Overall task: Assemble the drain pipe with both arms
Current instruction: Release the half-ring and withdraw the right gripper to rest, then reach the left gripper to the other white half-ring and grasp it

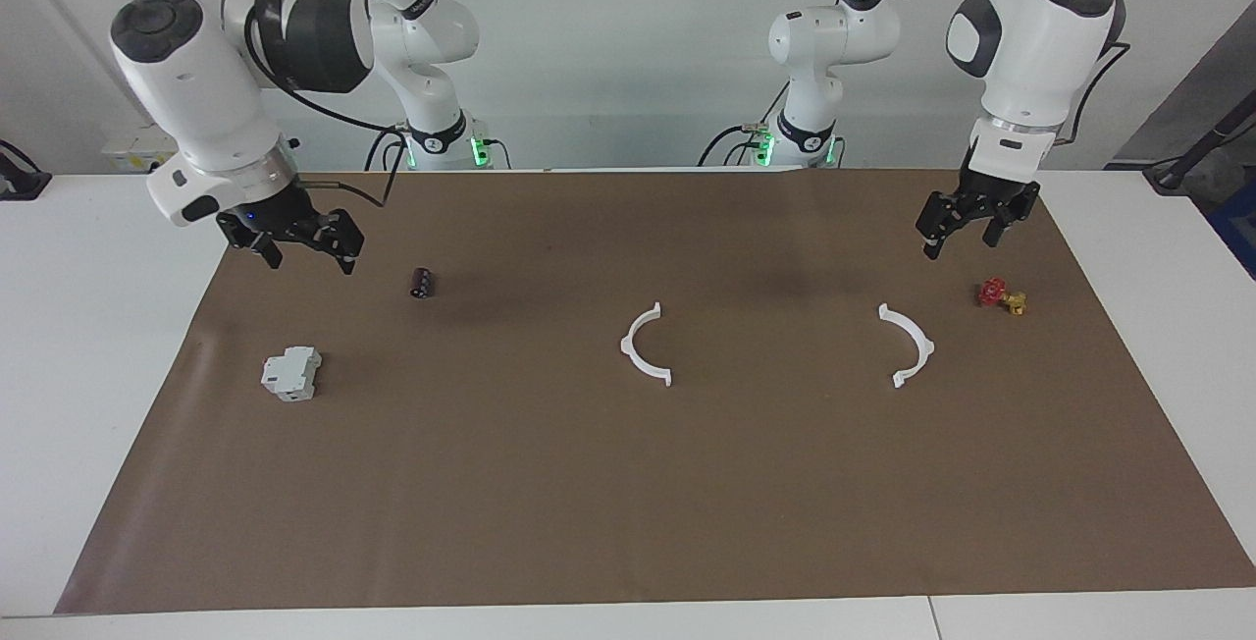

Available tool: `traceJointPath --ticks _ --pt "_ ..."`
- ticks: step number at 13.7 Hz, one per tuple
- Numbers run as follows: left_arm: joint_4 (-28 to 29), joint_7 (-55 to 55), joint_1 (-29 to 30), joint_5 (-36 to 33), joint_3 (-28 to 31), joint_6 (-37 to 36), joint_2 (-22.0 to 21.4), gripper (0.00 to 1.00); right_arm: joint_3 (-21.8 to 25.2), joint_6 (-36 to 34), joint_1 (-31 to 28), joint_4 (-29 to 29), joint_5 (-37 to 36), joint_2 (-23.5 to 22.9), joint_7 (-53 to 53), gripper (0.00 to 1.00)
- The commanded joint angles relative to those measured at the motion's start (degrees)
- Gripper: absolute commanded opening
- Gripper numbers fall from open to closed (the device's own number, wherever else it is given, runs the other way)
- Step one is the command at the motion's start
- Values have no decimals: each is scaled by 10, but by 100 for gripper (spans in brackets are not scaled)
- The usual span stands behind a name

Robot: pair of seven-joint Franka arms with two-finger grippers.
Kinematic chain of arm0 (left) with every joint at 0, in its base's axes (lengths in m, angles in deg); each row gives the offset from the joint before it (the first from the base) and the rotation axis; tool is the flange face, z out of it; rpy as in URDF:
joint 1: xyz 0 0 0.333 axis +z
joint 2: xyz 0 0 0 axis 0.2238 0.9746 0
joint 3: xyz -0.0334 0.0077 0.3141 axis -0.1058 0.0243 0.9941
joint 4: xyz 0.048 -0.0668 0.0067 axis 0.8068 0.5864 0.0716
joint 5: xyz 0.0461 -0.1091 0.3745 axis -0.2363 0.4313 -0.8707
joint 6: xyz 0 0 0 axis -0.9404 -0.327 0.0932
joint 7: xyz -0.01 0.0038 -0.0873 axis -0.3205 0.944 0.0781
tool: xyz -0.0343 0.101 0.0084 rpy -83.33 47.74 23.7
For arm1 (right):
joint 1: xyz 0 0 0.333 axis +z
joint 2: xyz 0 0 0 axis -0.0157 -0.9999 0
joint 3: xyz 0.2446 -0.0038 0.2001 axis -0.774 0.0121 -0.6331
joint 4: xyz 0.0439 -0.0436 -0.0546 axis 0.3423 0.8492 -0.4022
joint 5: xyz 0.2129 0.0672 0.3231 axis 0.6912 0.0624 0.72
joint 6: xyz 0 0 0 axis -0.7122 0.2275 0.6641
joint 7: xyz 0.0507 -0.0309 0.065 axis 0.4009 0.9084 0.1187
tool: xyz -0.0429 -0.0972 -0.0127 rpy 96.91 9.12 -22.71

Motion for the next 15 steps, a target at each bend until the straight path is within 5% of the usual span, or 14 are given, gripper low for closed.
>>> traceJointPath --ticks 1,6,15 --pt "48 15 13 -8 -4 27 2 100 -8 -47 -8 -23 -6 42 7 100" --pt "100 -39 21 -8 -4 79 28 100 -13 -125 -11 -59 12 42 5 100" --pt "134 -77 30 -8 -4 188 91 100 -16 -136 -9 -62 -13 42 41 100"
